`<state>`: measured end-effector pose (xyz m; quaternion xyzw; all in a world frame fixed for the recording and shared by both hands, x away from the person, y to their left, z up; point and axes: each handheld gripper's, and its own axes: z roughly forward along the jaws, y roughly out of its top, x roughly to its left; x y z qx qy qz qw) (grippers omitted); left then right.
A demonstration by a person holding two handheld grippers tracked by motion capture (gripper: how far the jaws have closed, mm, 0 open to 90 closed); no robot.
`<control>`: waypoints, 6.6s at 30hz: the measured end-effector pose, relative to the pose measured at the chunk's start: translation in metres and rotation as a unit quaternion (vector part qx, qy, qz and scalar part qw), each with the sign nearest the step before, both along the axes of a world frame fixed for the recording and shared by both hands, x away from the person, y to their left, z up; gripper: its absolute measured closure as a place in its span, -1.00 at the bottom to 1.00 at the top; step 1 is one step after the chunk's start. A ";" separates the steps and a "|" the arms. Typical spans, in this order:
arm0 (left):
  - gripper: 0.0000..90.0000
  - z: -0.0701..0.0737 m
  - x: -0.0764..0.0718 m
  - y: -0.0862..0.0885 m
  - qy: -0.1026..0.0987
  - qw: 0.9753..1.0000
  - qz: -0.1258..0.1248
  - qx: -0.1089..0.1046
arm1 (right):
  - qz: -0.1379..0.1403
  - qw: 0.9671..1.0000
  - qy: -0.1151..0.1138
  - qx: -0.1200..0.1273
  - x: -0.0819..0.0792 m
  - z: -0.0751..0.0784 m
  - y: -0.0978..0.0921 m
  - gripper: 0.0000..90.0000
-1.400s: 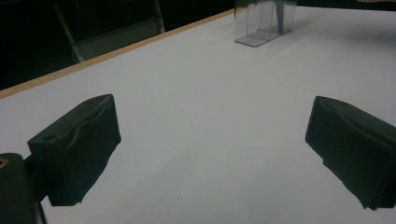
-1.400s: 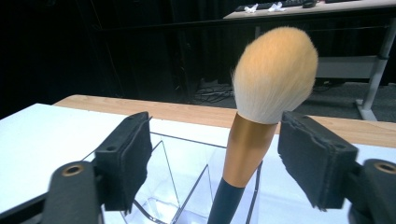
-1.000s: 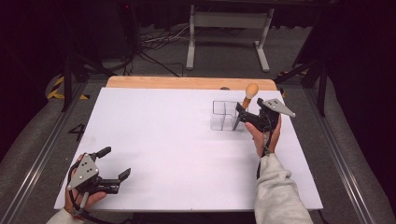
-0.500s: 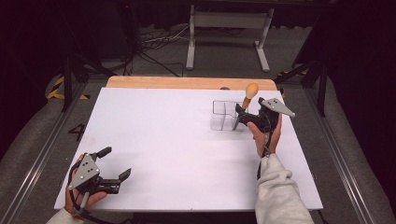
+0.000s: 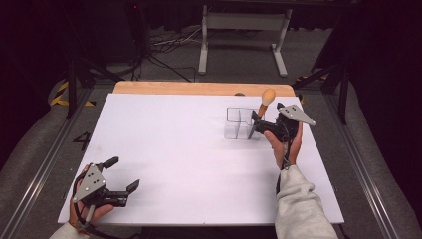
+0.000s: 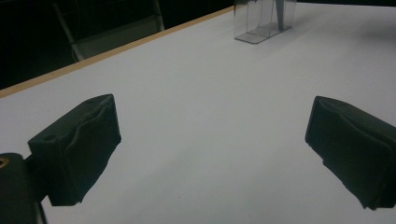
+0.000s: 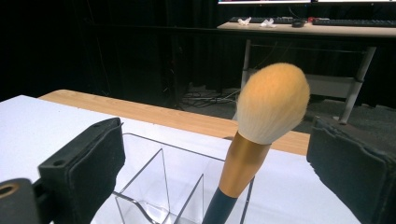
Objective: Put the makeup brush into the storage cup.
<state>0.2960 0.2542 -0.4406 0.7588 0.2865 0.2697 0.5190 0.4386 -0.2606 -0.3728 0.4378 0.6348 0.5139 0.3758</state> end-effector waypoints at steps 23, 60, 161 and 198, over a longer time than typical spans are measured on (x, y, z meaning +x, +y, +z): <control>-0.91 0.000 0.000 0.002 -0.001 1.000 0.003 -0.007 | 0.004 0.999 -0.022 -0.024 -0.021 0.002 0.002 -0.86; -0.91 0.001 -0.001 0.002 -0.001 1.000 0.001 -0.004 | 0.019 0.992 -0.059 -0.110 -0.061 -0.001 0.007 -0.85; -0.91 -0.002 0.002 -0.004 0.009 1.000 -0.016 0.009 | 0.117 0.981 0.008 -0.156 -0.137 -0.064 -0.035 -0.89; -0.91 -0.002 0.000 -0.003 0.005 1.000 -0.009 0.014 | 0.141 0.979 -0.014 -0.147 -0.149 -0.050 -0.021 -0.88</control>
